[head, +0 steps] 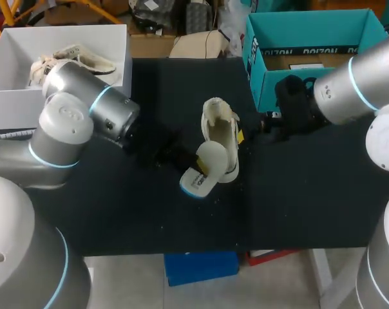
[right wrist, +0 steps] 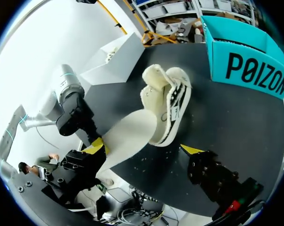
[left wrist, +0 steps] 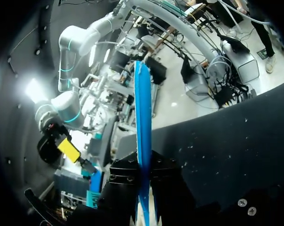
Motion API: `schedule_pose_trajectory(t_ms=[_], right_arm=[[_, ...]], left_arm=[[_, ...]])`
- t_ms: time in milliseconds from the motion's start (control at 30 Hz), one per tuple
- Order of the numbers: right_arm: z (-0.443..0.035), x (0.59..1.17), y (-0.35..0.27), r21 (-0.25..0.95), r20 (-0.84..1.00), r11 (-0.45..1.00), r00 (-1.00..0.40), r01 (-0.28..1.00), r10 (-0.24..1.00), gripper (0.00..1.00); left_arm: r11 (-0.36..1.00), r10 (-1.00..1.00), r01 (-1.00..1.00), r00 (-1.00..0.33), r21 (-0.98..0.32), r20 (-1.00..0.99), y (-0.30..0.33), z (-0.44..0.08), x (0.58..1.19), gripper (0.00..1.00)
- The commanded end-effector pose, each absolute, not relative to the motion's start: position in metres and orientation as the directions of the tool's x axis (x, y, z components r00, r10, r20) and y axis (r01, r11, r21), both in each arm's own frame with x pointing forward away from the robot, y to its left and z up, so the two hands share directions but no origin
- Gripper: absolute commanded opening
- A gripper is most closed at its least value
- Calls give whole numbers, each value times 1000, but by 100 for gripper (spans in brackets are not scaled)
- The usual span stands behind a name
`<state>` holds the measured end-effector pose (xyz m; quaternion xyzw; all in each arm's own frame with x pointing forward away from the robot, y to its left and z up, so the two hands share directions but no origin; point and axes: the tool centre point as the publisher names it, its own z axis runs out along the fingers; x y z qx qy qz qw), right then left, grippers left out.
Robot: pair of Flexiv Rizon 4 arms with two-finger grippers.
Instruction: Take the shoe out of the shoebox, open the shoe tongue, remove and reinsert the insole, then place the shoe into the shoebox
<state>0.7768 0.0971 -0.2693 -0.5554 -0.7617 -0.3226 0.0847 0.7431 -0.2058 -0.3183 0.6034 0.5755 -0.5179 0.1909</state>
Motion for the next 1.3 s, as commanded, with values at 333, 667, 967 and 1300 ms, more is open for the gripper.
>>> schedule_pose_trajectory(t_ms=[333, 667, 967, 1300], right_arm=[[-269, 777, 98, 396, 485, 175, -367, 901, 794, 100], [-269, 777, 98, 396, 485, 175, -367, 901, 794, 100], [-269, 777, 98, 396, 485, 175, -367, 901, 794, 100], [-269, 777, 98, 396, 485, 175, -367, 901, 794, 100]], left_arm=[[-265, 622, 862, -190, -432, -759, -233, -328, 773, 0], [-192, 680, 879, -201, -436, -705, -241, -336, 790, 0], [-170, 674, 906, -181, -389, -717, -252, -351, 804, 0], [-130, 654, 926, -188, -354, -732, -259, -363, 825, 0]])
